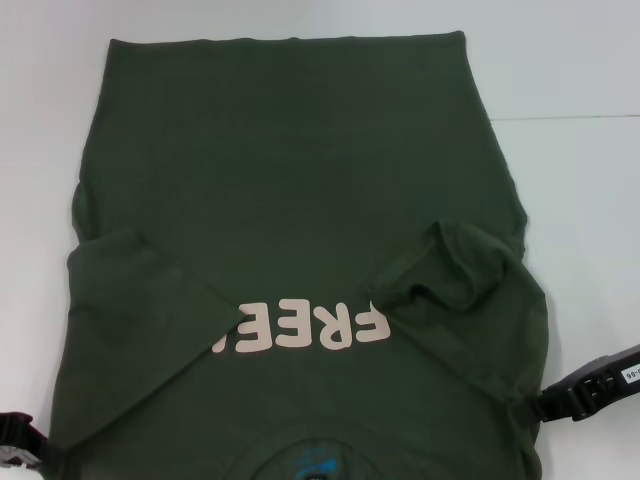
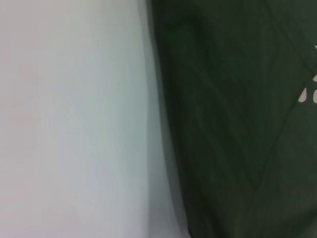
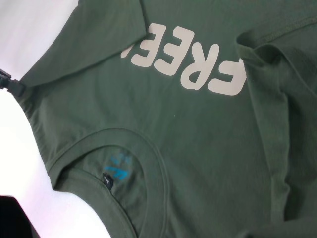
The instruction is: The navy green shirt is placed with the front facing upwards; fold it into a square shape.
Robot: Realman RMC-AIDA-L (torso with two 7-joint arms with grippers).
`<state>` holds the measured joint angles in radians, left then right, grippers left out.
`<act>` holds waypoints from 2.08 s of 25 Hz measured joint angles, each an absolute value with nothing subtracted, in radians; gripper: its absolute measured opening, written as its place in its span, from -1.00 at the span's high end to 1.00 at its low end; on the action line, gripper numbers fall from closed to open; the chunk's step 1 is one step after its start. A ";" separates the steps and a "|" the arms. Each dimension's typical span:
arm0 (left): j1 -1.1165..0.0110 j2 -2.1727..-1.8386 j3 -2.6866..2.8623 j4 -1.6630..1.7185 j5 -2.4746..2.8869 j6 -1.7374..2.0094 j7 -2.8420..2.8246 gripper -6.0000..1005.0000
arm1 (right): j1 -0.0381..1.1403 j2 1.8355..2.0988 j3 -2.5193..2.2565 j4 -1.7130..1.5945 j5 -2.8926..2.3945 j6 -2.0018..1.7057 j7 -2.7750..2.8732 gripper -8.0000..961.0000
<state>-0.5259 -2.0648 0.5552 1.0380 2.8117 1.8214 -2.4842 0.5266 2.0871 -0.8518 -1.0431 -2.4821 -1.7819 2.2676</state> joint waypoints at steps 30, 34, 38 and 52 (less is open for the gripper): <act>-0.426 -2.056 0.175 0.755 2.570 1.749 -1.556 0.94 | 0.274 2.070 -0.238 -0.642 -2.316 -1.878 1.328 0.91; -0.407 -2.065 0.174 0.746 2.569 1.763 -1.458 0.94 | 0.240 2.072 -0.177 -0.633 -2.316 -1.872 1.298 0.91; -0.395 -2.064 0.136 0.750 2.567 1.817 -1.341 0.94 | 0.210 2.071 -0.133 -0.633 -2.316 -1.868 1.266 0.91; -0.361 -2.056 0.029 0.756 2.572 1.874 -1.146 0.94 | 0.162 2.071 -0.042 -0.630 -2.317 -1.920 1.174 0.91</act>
